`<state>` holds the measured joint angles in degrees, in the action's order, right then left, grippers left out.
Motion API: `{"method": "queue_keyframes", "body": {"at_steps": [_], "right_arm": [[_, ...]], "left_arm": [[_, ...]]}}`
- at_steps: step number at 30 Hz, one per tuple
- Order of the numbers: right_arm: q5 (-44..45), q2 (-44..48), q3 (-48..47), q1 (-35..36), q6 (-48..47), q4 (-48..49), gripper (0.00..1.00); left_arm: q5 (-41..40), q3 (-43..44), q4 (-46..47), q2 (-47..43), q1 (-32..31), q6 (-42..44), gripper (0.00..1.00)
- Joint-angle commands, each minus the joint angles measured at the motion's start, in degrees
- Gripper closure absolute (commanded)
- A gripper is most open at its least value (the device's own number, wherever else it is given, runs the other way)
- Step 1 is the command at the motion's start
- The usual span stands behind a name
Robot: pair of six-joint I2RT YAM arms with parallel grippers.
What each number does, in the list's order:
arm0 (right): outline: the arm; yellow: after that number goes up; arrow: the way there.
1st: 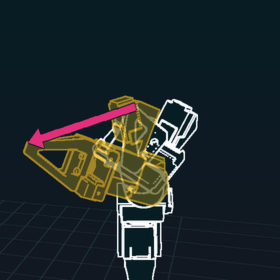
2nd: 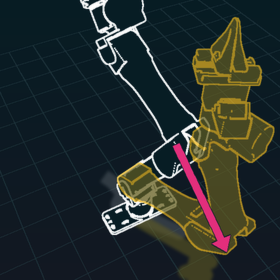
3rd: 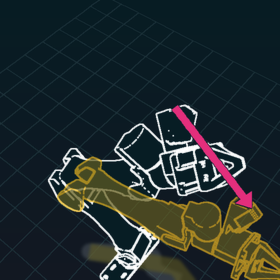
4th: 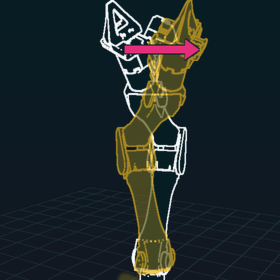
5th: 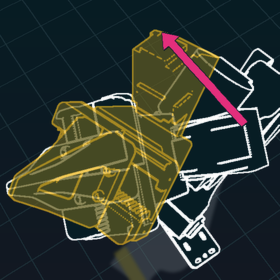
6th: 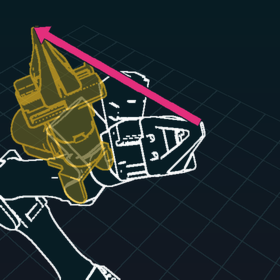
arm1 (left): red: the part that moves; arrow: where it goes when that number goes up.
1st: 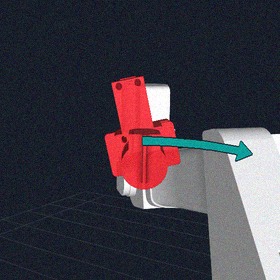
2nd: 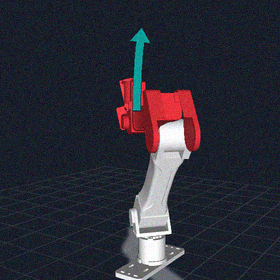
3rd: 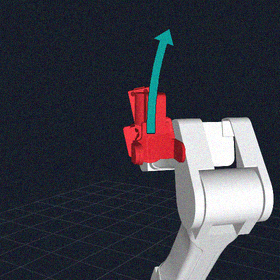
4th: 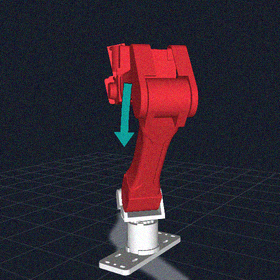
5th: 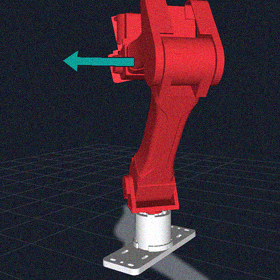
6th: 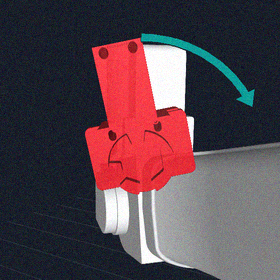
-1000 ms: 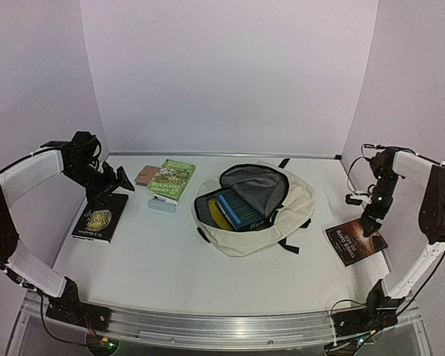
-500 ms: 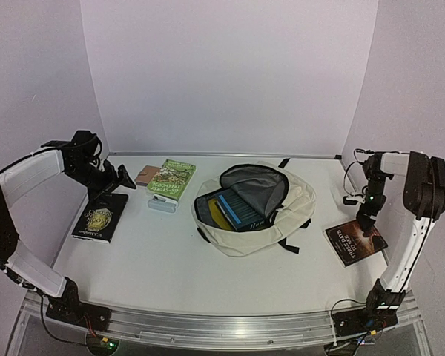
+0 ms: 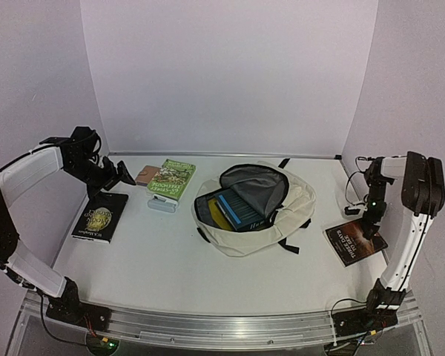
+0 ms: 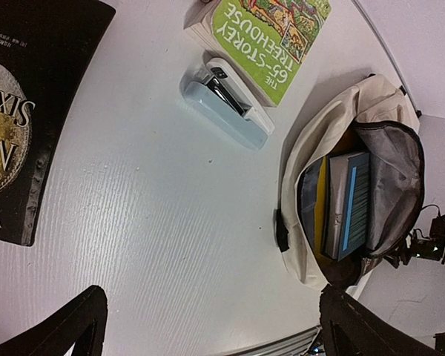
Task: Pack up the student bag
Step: Move the book to the center of the board.
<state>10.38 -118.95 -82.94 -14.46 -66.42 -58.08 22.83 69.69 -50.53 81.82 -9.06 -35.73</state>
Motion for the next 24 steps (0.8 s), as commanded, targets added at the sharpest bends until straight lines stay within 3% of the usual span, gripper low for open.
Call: {"method": "queue_keyframes", "body": {"at_steps": [1,11,16,24], "right_arm": [[-3.4,-4.5,-0.3,-0.6,0.2,-3.4,0.03],[-15.5,-0.8,-2.3,3.0,6.5,-11.4,0.12],[-17.7,3.2,0.0,7.0,13.2,-7.8,0.19],[-20.0,7.0,6.3,14.9,22.5,-3.0,0.21]], "left_arm": [[-0.3,5.4,-2.0,0.9,-0.1,2.1,0.00],[0.3,8.0,-2.1,3.7,-0.1,2.8,0.00],[0.7,6.6,-1.3,2.8,-0.1,2.6,0.00],[0.7,4.9,-0.8,0.3,-0.2,2.4,0.00]]}}
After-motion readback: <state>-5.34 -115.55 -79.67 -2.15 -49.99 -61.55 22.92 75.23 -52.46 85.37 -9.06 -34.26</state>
